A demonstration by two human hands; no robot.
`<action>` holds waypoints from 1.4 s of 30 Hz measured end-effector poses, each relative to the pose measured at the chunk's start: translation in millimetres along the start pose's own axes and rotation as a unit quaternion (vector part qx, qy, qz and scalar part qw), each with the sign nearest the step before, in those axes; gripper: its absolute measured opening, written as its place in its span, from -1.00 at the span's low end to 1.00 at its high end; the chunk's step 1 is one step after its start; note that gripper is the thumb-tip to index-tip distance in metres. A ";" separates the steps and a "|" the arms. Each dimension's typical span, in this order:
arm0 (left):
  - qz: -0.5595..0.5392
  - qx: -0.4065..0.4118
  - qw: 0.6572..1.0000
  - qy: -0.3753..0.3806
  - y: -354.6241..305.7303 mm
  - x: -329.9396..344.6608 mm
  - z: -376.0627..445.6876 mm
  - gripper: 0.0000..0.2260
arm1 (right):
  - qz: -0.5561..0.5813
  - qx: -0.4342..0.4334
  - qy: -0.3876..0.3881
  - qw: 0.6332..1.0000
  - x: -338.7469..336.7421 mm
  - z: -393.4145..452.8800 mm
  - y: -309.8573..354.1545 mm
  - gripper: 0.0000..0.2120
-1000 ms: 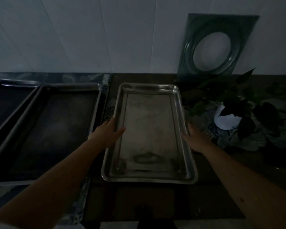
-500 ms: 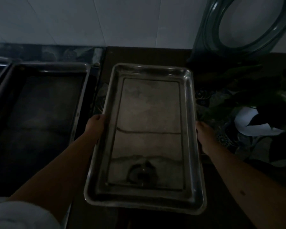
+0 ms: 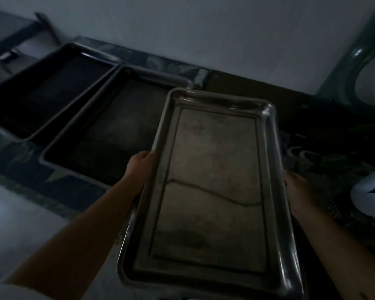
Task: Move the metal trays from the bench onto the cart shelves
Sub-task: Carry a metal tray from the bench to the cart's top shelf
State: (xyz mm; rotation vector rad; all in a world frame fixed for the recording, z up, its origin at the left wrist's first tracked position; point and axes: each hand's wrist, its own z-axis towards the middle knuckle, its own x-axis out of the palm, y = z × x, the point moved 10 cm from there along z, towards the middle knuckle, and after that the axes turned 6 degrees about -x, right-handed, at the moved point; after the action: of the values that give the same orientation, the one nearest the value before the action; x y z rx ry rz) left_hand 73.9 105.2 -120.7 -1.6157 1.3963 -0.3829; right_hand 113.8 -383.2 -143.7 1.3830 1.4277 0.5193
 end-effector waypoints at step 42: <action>-0.323 -0.177 0.769 -0.523 418.4 -622.3 -283.0 -0.64 | -0.263 -0.335 0.536 0.729 751.3 -491.5 162.6 -0.60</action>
State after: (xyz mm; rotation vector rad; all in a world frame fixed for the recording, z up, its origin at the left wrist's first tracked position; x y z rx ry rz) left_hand -576.3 573.6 -103.6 -2.0758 0.0203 0.4226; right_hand -86.7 505.7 -97.4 -0.0682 2.0885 1.4009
